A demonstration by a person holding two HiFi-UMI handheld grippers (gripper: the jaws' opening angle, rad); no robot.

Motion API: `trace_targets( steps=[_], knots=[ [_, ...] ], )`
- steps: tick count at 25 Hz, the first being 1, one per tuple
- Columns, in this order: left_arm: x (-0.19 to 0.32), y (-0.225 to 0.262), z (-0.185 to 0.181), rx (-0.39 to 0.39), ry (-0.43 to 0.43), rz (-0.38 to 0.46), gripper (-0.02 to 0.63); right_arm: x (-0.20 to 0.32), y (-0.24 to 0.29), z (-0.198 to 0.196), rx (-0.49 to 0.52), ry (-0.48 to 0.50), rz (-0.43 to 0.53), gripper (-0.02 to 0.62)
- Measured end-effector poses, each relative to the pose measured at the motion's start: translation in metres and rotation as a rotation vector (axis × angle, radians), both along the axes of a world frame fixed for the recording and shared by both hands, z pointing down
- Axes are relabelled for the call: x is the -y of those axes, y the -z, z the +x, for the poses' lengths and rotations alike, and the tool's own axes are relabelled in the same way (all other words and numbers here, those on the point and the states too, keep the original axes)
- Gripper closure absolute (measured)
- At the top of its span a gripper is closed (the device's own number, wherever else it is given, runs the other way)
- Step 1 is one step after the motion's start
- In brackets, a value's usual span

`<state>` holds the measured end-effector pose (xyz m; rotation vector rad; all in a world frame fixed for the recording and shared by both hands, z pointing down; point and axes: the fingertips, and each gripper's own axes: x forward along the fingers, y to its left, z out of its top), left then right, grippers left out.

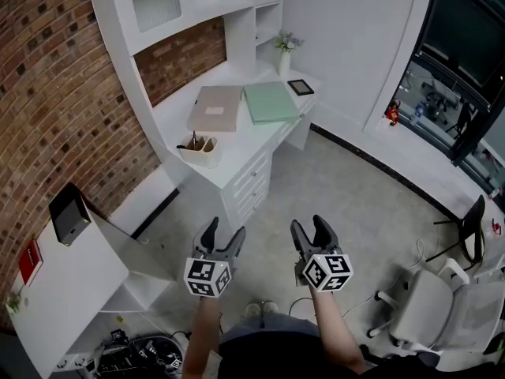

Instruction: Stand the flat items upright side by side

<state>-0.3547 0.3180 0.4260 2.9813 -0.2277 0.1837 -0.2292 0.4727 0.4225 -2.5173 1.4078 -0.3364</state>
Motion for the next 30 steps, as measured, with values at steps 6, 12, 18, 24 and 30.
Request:
trace_targets(
  steps=[6,12,18,24,30],
  knots=[
    [0.008,-0.008,-0.013,0.002,-0.006,-0.001,0.316,0.003,-0.005,-0.016,-0.011,-0.020,-0.009,0.330],
    [0.019,-0.001,-0.019,-0.016,-0.010,0.019,0.316,0.008,0.001,-0.021,-0.027,-0.039,0.005,0.330],
    [0.036,0.008,0.006,-0.034,-0.018,0.039,0.316,0.016,0.012,0.001,-0.049,-0.068,0.028,0.330],
    [0.075,0.027,0.046,-0.062,0.000,0.084,0.316,0.052,0.023,0.047,-0.068,-0.075,0.070,0.330],
    [0.131,0.029,0.098,-0.067,0.069,0.116,0.316,0.118,0.020,0.109,-0.084,-0.014,0.082,0.330]
  ],
)
